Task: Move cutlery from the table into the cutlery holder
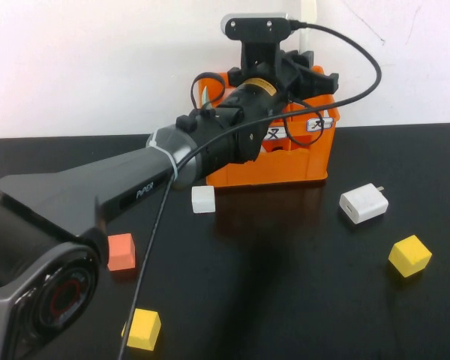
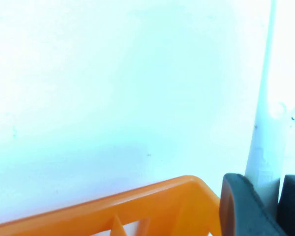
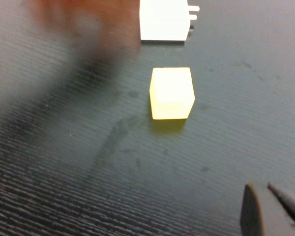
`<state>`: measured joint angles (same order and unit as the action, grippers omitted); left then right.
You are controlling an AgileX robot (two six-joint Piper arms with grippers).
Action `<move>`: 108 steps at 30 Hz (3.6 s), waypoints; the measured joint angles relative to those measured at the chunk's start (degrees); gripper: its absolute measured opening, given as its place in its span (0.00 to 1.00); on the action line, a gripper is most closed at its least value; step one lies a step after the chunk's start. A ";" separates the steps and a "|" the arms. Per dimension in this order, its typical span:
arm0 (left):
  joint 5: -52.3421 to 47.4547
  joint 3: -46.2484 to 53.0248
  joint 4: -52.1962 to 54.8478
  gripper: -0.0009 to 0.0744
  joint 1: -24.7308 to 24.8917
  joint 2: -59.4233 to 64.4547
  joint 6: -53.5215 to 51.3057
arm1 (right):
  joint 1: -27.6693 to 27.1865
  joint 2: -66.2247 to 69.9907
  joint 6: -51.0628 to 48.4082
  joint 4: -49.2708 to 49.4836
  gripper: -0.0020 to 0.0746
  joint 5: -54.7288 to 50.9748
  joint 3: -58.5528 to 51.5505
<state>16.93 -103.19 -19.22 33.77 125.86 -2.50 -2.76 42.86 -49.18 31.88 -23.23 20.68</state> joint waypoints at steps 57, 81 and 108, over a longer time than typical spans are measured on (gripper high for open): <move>-35.81 19.40 24.81 0.01 1.12 -52.22 1.21 | 0.00 -1.54 -25.44 16.97 0.02 -2.84 1.26; -22.43 80.62 25.32 0.01 1.12 -116.27 11.89 | 0.00 -14.25 -38.34 17.82 0.02 -7.22 1.26; -34.57 94.52 27.17 0.01 1.12 -126.71 14.91 | 6.54 -35.11 -28.72 27.01 0.02 -8.84 -6.08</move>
<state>-17.64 -8.67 7.95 34.89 -0.85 12.41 3.78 7.75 -77.90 58.89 -32.07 14.60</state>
